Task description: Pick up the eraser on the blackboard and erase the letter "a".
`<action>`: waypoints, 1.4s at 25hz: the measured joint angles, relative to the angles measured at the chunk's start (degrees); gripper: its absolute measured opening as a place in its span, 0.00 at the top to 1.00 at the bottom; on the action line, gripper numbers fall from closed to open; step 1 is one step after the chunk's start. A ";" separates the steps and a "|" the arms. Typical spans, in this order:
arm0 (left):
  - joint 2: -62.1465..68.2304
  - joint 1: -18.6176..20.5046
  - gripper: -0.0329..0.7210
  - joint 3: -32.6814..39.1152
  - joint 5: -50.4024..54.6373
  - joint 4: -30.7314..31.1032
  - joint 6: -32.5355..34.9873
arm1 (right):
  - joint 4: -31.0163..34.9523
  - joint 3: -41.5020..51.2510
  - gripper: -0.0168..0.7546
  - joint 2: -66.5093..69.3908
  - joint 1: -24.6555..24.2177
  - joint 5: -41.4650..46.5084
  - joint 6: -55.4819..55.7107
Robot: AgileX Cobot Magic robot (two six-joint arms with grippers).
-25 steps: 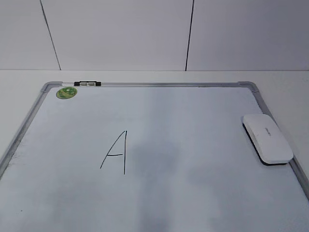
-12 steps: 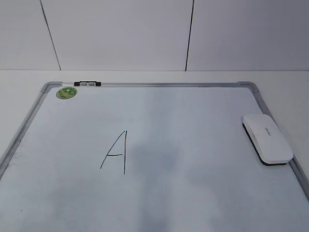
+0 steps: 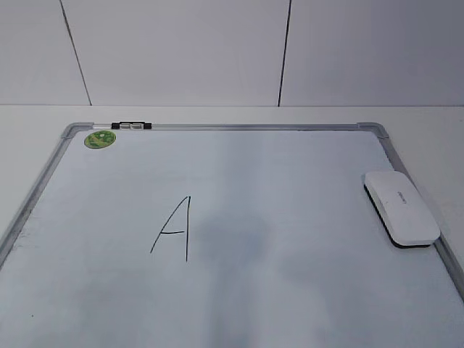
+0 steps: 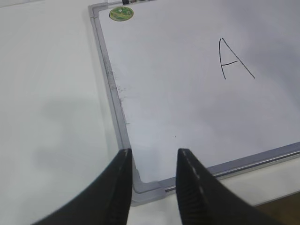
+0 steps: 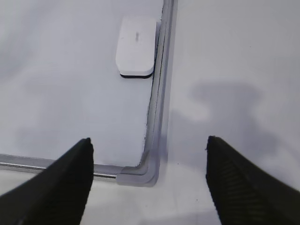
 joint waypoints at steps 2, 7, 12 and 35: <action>-1.41 0.00 0.64 0.00 0.00 0.00 0.00 | 0.00 0.00 0.21 -0.86 0.00 0.00 -0.04; -3.38 0.00 0.64 0.00 0.00 0.00 0.03 | -0.22 0.00 0.21 -1.13 0.00 0.00 -0.04; -3.38 0.00 0.64 0.00 0.00 0.00 0.03 | -0.22 0.00 0.21 -1.13 -0.49 0.00 -0.04; -3.38 11.51 0.64 0.00 0.00 0.00 0.12 | -0.22 0.00 0.21 -1.13 -14.43 -0.08 -0.13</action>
